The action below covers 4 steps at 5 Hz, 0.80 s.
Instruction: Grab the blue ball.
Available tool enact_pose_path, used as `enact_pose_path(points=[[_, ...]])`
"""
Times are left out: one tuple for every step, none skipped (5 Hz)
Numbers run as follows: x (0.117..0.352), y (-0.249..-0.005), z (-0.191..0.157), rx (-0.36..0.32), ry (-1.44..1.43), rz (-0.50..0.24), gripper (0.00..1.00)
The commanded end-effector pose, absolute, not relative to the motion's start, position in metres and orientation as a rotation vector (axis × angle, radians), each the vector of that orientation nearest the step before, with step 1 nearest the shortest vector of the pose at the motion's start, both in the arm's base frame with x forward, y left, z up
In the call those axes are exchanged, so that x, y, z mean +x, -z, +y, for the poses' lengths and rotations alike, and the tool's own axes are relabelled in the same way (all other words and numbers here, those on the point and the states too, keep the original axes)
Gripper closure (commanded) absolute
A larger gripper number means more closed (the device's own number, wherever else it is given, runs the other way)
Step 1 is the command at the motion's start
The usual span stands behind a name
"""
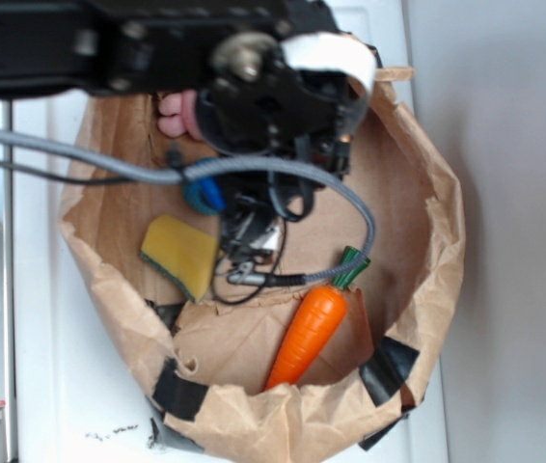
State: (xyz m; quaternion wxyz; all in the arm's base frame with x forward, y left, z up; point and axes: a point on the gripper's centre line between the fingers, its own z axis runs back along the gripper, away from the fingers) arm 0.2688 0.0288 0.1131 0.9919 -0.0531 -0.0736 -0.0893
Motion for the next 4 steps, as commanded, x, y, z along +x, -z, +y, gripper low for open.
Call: enact_pose_path(points=[[0.27, -0.1, 0.05, 0.021, 0.022, -0.078, 0.0], [0.257, -0.11, 0.049, -0.027, -0.231, -0.025, 0.0], [0.245, -0.124, 0.048, -0.071, -0.473, -0.139, 0.0], [0.245, -0.124, 0.048, -0.071, -0.473, -0.139, 0.0]])
